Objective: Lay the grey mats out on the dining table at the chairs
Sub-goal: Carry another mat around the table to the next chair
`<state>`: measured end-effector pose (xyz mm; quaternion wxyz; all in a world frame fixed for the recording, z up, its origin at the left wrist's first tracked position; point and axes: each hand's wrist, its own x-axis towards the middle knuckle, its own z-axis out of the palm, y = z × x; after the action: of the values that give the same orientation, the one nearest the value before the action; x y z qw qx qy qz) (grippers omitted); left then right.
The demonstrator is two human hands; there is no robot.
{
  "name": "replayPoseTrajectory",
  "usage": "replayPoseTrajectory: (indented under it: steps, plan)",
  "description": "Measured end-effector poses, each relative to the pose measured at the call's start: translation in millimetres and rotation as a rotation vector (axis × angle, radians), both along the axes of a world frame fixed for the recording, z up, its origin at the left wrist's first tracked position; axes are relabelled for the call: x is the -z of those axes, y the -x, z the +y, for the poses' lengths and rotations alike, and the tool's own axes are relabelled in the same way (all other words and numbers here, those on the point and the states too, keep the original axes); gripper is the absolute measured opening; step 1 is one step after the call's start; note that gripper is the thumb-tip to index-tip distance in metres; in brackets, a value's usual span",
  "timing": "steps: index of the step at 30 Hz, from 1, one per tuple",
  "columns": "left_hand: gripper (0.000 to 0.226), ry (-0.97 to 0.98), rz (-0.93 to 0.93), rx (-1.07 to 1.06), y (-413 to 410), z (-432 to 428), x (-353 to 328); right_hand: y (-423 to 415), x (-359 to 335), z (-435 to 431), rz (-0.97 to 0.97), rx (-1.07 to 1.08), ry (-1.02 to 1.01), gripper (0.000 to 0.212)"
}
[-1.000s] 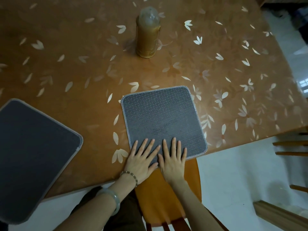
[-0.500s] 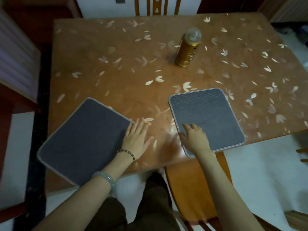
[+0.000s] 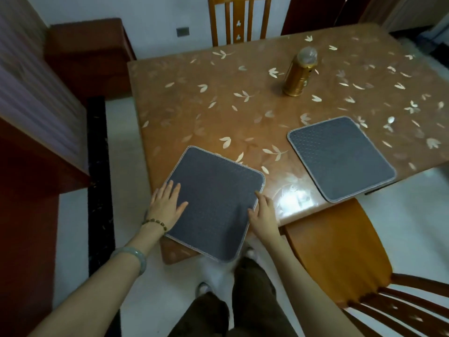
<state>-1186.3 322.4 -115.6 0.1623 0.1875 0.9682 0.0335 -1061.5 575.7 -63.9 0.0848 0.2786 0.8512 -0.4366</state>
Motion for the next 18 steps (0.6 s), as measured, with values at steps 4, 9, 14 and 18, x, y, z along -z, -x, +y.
replayPoseTrajectory:
  steps: [4,9,14,18]
  plan:
    - [0.074,-0.039,-0.064,-0.106,20,-11,8,-3,-1,-12,0.082,0.177,0.226,0.060]
    - [0.081,-0.118,-0.212,-0.182,39,0,14,3,10,-12,-0.010,0.330,0.418,0.060]
    - [0.082,-0.260,-0.264,-0.362,41,7,21,11,19,-19,-0.003,0.405,0.461,0.054]
    - [0.071,-0.435,-0.149,-0.520,49,6,16,15,24,-14,-0.023,0.462,0.499,0.058]
